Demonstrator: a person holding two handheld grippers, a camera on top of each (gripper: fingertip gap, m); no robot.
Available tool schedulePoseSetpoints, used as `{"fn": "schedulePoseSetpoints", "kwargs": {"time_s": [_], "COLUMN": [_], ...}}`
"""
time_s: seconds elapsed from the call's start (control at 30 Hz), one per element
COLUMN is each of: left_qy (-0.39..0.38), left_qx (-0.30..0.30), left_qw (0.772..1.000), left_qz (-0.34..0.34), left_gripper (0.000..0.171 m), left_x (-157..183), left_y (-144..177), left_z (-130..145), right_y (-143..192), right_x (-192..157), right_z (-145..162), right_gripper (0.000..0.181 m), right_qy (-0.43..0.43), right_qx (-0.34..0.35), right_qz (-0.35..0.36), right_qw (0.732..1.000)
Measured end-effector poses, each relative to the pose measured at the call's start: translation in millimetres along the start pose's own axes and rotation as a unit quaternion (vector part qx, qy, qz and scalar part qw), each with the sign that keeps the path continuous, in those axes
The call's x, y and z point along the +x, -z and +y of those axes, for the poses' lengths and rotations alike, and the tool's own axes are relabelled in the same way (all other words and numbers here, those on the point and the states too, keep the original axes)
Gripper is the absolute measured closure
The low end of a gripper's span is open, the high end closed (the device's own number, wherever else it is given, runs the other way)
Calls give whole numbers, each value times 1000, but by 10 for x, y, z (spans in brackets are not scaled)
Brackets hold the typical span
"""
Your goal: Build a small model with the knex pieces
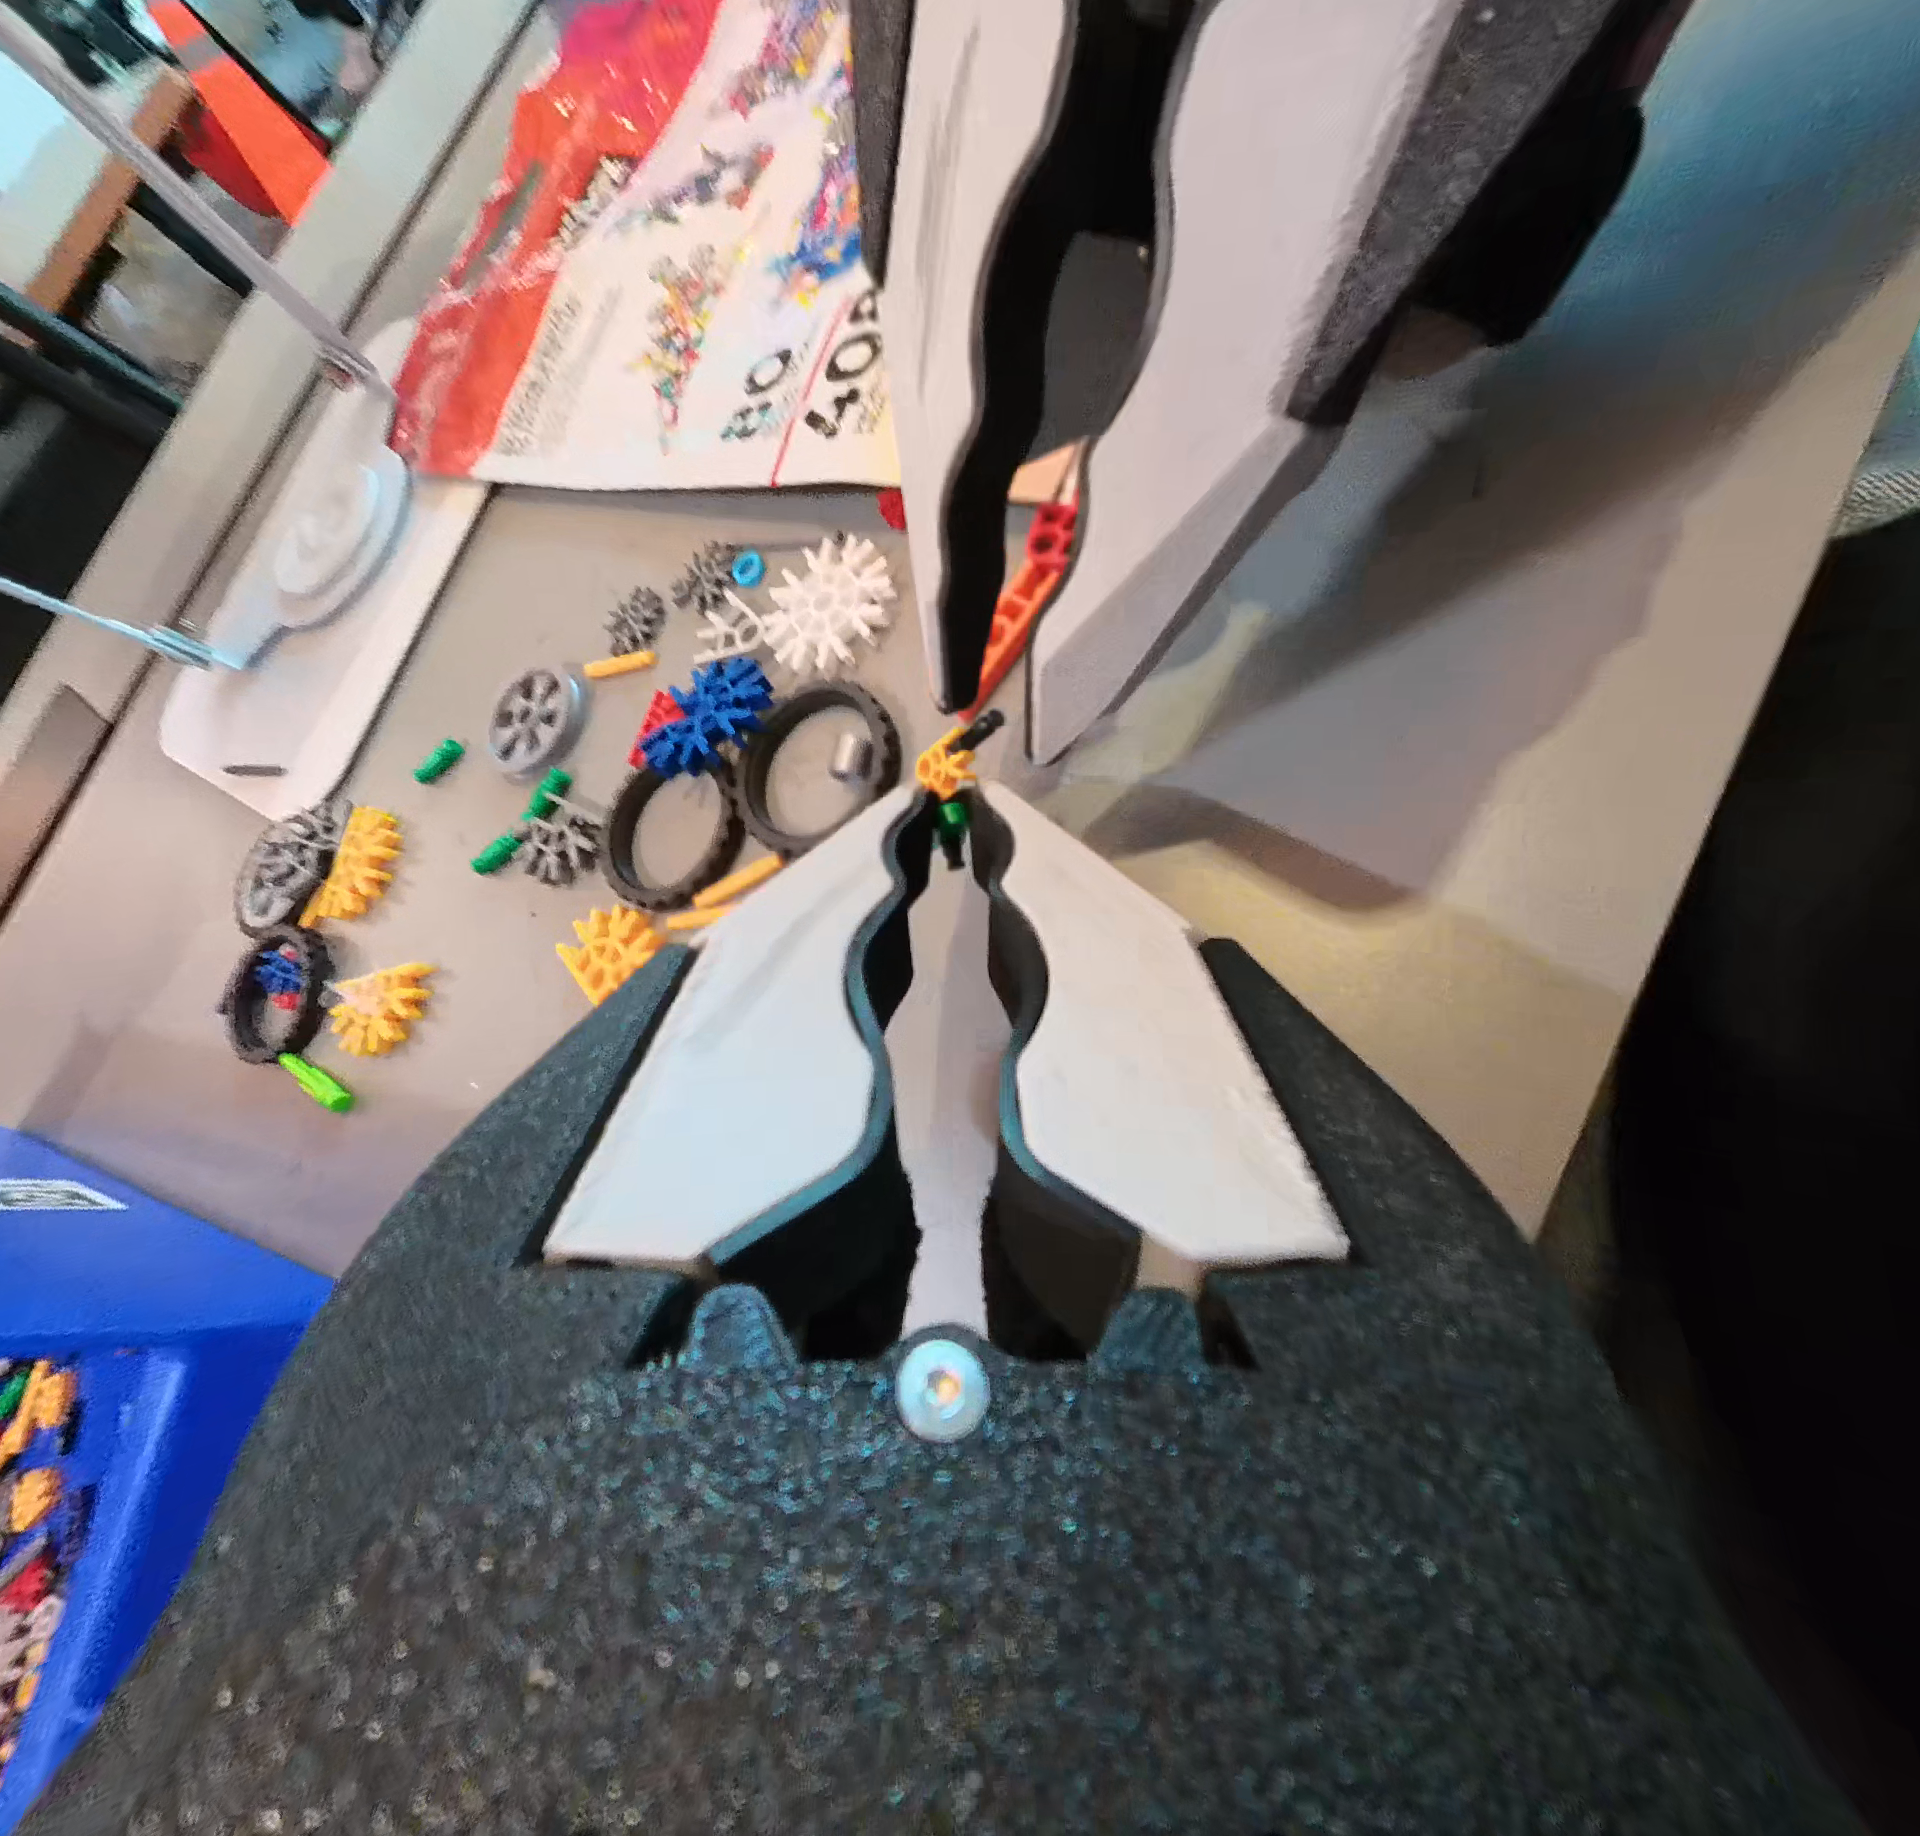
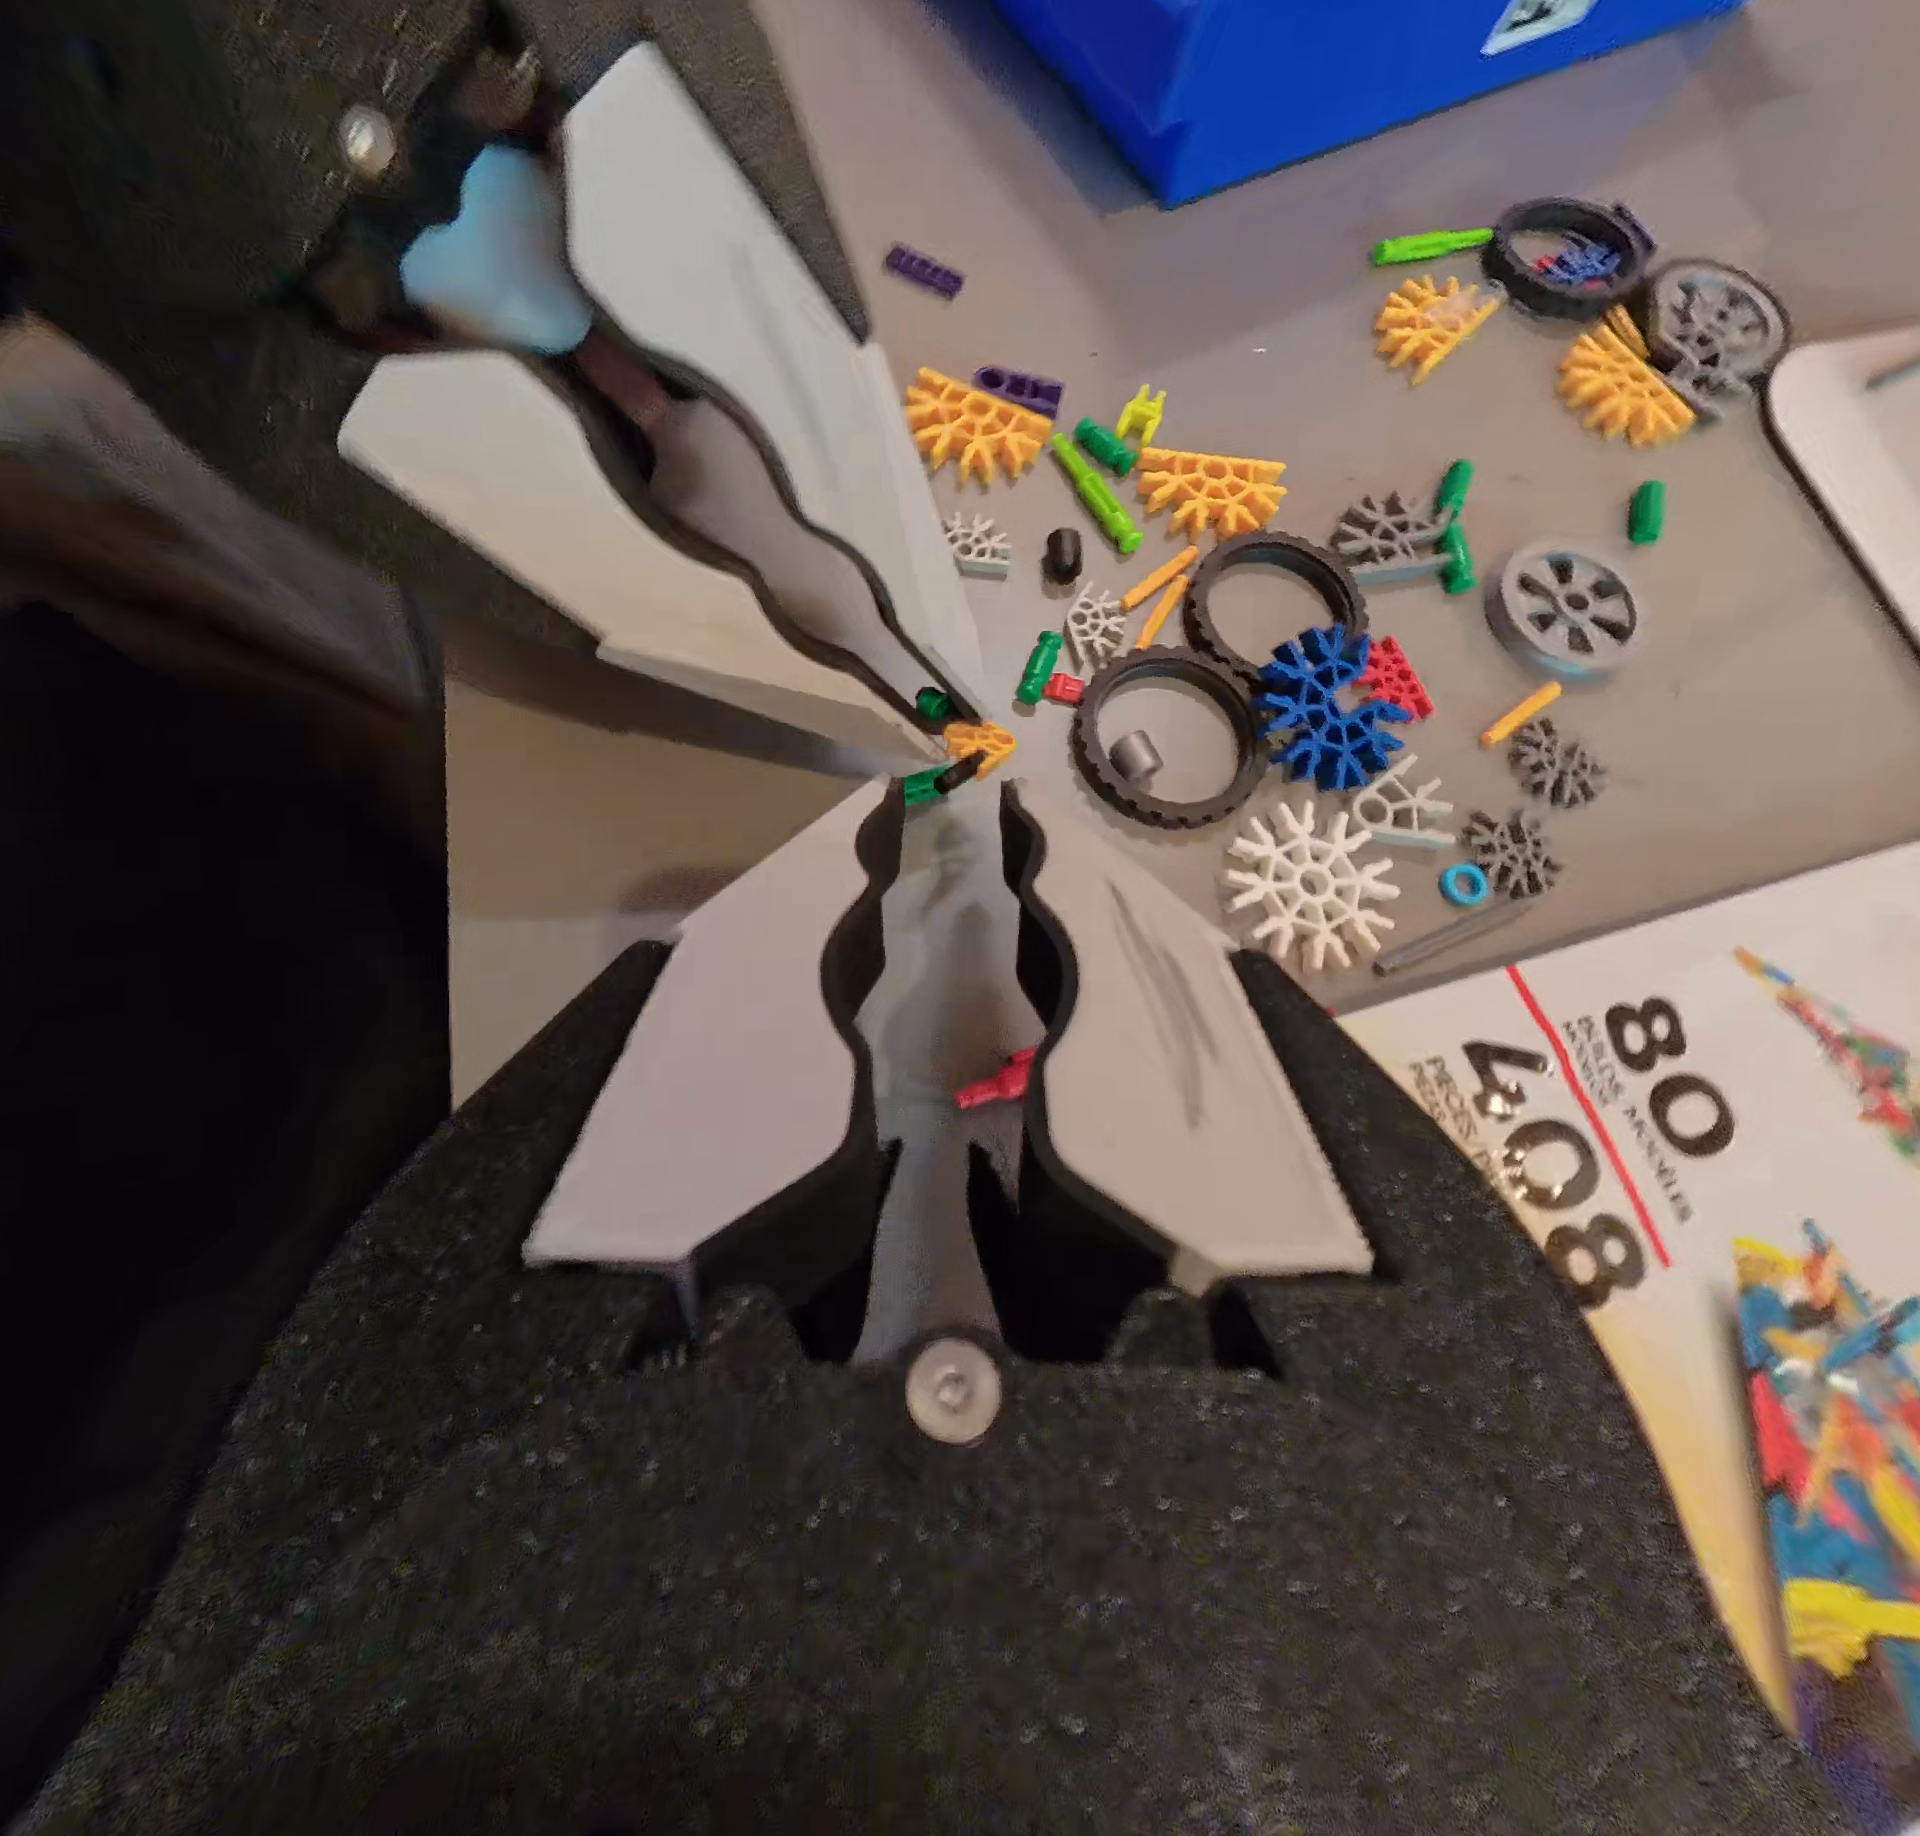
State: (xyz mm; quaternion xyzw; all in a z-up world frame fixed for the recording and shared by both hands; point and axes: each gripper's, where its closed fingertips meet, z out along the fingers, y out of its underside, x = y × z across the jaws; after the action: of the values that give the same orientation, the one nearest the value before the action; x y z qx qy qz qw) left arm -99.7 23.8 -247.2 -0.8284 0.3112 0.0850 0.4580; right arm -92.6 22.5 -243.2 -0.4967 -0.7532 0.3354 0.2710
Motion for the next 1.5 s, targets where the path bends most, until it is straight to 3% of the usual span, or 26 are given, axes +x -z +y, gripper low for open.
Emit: {"fn": "schedulePoseSetpoints", "kwargs": {"time_s": [0.23,0.47,0.9,1.03,1.13,1.23,1.4,1.5], "left_qy": [-45,-60,-106,-106,-69,26,121,172], "left_qx": [62,117,144,149,171,208,243,258], "left_qw": [994,982,966,965,968,971,961,950], "left_qz": [-76,-138,-185,-190,-172,-114,-53,-25], "left_gripper": [168,168,168,167,167,167,166,156], "left_x": [-154,-257,-335,-351,-353,-360,-362,-399], "left_y": [35,143,199,211,248,284,333,382], "left_z": [-339,-591,-678,-670,-713,-748,-763,-755], "right_y": [240,436,513,492,499,507,503,501], "right_x": [141,129,207,214,222,217,222,243], "right_z": [-169,-354,-487,-478,-474,-489,-521,-509], "right_gripper": [164,166,172,177,180,180,180,180], "right_qy": [-180,-265,-321,-318,-307,-293,-283,-288], "right_qx": [111,211,273,270,276,279,278,278], "right_qz": [-35,-93,-145,-140,-136,-133,-127,-125], "right_qw": [977,936,895,898,901,905,909,908]}}
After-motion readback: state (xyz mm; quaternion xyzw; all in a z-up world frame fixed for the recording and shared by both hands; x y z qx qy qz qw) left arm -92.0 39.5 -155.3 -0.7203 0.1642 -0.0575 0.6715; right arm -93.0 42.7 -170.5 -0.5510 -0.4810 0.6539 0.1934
